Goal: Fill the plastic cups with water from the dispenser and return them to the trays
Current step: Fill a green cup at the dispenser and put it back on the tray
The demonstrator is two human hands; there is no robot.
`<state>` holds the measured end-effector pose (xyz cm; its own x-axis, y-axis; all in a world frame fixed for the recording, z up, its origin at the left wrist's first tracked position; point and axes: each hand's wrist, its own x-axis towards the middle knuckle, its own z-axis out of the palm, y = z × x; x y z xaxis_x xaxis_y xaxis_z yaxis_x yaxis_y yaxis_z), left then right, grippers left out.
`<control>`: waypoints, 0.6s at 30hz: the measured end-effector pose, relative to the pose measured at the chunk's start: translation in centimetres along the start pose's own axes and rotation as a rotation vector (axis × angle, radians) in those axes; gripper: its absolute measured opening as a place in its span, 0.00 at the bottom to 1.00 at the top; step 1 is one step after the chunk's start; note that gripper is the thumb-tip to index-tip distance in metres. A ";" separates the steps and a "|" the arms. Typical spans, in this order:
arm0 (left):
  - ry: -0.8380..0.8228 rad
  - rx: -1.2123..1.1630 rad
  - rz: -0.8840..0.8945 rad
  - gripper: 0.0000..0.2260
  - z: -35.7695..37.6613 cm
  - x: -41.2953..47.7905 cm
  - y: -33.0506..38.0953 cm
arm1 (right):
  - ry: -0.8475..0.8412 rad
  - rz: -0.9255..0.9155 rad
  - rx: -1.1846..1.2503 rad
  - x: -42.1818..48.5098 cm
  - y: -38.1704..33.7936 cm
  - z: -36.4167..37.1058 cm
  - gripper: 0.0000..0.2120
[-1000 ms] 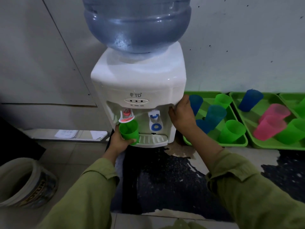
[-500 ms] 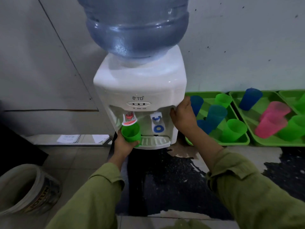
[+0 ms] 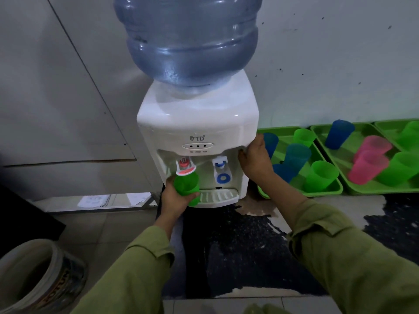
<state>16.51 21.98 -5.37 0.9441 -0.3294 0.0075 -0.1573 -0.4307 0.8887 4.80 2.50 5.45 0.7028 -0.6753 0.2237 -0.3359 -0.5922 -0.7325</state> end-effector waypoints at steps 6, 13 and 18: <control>-0.019 0.043 0.032 0.35 -0.3 0.5 -0.1 | 0.031 0.082 0.108 0.0 -0.2 0.4 0.21; -0.030 0.080 0.057 0.35 -0.4 0.6 -0.2 | 0.388 0.006 0.101 -3.9 -1.8 2.1 0.20; -0.047 0.065 0.061 0.35 -0.3 0.8 -0.4 | 0.128 0.030 0.143 -5.4 -3.9 3.4 0.10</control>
<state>17.39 22.15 -5.61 0.9179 -0.3950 0.0384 -0.2344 -0.4616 0.8555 4.45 10.00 4.91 0.6048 -0.7479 0.2735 -0.2564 -0.5081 -0.8223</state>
